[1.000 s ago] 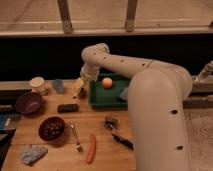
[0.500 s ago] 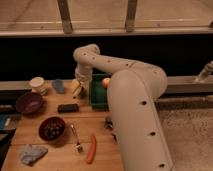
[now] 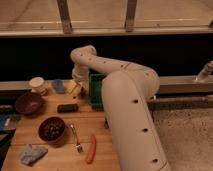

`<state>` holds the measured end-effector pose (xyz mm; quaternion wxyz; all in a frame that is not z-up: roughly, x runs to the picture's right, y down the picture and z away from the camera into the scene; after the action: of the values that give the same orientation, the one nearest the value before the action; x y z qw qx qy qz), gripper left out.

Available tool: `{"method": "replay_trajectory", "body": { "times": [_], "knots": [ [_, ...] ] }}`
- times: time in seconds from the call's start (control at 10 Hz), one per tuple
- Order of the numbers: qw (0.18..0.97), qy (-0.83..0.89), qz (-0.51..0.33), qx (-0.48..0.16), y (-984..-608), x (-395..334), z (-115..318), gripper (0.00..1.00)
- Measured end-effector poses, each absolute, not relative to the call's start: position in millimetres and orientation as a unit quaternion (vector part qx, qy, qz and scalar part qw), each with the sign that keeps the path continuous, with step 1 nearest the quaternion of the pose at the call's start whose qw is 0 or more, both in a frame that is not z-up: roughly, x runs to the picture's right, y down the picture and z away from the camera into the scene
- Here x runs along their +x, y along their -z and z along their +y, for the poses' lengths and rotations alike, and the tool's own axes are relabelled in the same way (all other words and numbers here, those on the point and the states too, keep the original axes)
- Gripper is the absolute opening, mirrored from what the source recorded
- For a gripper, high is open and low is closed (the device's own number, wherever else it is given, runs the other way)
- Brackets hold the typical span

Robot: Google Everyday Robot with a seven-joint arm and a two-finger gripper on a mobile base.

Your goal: Place banana in plastic cup

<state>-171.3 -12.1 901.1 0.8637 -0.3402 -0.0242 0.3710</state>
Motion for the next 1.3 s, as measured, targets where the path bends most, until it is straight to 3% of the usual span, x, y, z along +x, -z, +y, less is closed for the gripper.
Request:
{"method": "replay_trajectory", "body": {
  "times": [0.4, 0.6, 1.3],
  "knots": [
    [0.861, -0.373, -0.051, -0.343, -903.9, -174.9, -5.5, 0.8],
    [0.865, -0.366, -0.057, -0.338, -903.6, -178.3, -2.2, 0.73],
    [0.873, -0.35, -0.066, -0.333, -902.8, -185.0, 5.4, 0.03]
  ]
}}
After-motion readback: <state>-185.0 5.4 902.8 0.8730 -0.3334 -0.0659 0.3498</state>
